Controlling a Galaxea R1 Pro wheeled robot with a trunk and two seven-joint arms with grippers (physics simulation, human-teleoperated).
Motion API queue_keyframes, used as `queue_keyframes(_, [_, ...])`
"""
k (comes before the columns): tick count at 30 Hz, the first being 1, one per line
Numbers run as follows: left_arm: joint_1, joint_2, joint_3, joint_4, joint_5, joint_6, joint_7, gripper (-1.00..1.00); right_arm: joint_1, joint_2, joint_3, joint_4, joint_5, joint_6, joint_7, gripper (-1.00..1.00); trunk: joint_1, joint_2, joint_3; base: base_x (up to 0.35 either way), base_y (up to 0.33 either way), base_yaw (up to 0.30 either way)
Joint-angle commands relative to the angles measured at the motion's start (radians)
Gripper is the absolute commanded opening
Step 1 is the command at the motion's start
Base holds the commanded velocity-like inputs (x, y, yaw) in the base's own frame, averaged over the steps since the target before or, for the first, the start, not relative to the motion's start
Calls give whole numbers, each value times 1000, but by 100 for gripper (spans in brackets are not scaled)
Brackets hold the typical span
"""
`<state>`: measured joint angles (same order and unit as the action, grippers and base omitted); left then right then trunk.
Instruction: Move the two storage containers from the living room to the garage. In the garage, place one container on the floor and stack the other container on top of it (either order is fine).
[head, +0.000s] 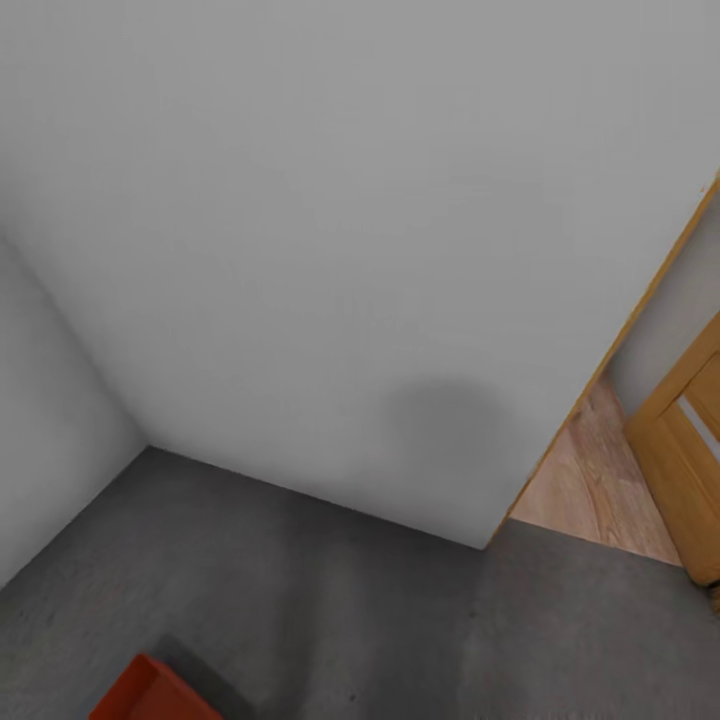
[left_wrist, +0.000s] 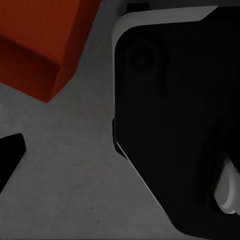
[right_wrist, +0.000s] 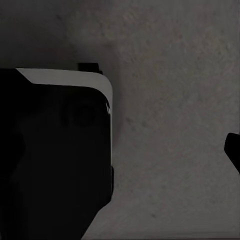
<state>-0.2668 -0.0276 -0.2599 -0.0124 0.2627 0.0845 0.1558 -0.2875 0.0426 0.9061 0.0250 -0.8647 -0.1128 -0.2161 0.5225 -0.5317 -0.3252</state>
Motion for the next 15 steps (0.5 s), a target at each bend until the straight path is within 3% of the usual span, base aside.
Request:
queue_keyframes(1, [0,0,-9,-1,9,4,4,100,-1,1,8,3,-9,-4,0,100,0,-1,-1,0,0,-282])
queue_keyframes(15, [0,0,-9,-1,9,4,4,100,-1,0,8,3,-10,-4,0,100,0,-1,-1,0,0,-282])
